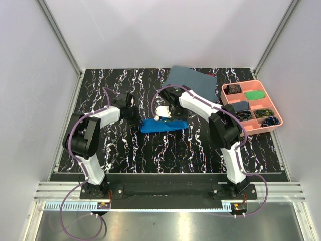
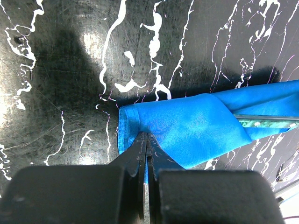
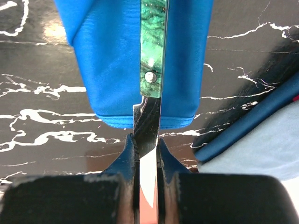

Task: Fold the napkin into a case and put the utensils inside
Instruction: Insert the knife into the folded napkin, then pick up the spoon from the center of the board.

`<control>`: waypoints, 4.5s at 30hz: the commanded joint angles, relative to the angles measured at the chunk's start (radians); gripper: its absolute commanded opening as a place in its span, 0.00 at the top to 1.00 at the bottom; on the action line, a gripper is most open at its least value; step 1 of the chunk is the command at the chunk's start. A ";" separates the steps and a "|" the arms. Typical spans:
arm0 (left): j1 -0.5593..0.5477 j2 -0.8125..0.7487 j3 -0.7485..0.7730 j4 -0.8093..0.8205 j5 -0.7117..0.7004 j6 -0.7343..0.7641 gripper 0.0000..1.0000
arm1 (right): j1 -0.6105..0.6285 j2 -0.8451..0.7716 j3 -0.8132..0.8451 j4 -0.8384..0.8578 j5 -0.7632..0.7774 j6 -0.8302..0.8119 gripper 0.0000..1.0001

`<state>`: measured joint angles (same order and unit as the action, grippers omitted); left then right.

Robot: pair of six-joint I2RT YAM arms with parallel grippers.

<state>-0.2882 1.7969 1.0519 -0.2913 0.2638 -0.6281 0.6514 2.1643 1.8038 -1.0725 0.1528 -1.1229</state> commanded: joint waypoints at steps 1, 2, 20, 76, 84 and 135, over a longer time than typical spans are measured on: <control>-0.006 0.013 -0.003 0.017 -0.026 0.016 1.00 | 0.022 -0.057 0.034 -0.047 0.008 0.006 1.00; -0.005 0.012 -0.003 0.018 -0.026 0.016 1.00 | 0.024 -0.044 0.038 -0.050 0.007 0.008 1.00; -0.008 -0.002 -0.009 0.018 -0.031 0.019 1.00 | 0.037 0.092 0.161 -0.038 -0.110 0.026 1.00; 0.034 -0.021 0.013 0.001 -0.037 0.038 0.99 | 0.045 0.189 0.207 0.100 -0.228 0.025 0.94; 0.029 -0.031 0.013 -0.003 -0.049 0.042 0.99 | 0.053 0.183 0.239 0.109 -0.225 0.060 0.80; -0.164 -0.584 -0.073 -0.035 0.075 0.080 0.76 | -0.569 -0.792 -1.106 0.407 0.217 2.072 0.31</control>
<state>-0.4488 1.2560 0.9855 -0.3653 0.3092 -0.5514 0.0887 1.3392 0.7414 -0.7864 0.3618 0.9222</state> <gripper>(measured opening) 0.245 0.747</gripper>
